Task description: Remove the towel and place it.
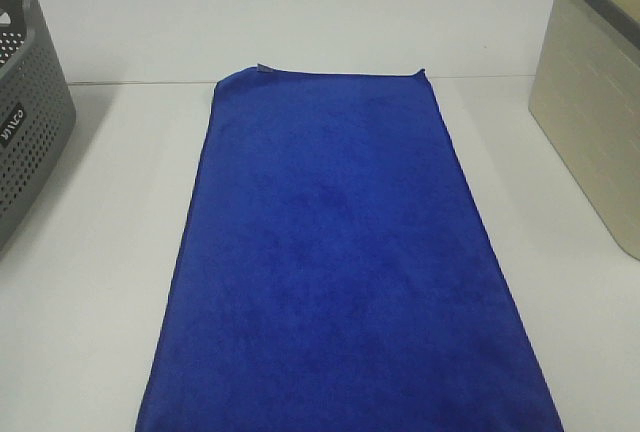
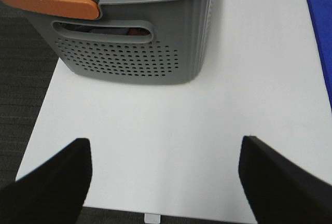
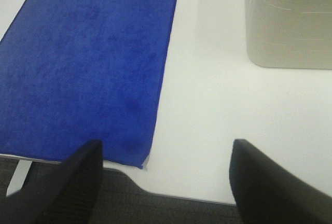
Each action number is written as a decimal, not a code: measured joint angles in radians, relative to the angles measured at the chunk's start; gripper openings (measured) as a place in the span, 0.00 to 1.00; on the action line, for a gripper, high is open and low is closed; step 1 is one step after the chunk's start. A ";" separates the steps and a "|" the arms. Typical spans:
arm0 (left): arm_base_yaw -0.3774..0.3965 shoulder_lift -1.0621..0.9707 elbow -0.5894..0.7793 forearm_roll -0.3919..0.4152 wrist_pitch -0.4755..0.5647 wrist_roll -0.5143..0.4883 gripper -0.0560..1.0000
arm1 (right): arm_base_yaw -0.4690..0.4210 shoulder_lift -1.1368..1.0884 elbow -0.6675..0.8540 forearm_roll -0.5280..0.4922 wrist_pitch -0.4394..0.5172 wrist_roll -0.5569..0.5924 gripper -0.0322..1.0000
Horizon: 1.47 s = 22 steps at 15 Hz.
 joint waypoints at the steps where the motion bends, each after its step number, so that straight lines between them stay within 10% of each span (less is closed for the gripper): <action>1: 0.000 -0.023 0.008 0.000 -0.002 0.000 0.74 | 0.000 -0.024 0.013 -0.004 0.000 -0.003 0.70; 11: 0.000 -0.180 0.057 -0.153 -0.070 0.132 0.74 | 0.000 -0.068 0.139 -0.028 -0.108 -0.083 0.70; 22: 0.000 -0.180 0.058 -0.148 -0.070 0.131 0.74 | 0.000 -0.068 0.139 -0.028 -0.108 -0.083 0.70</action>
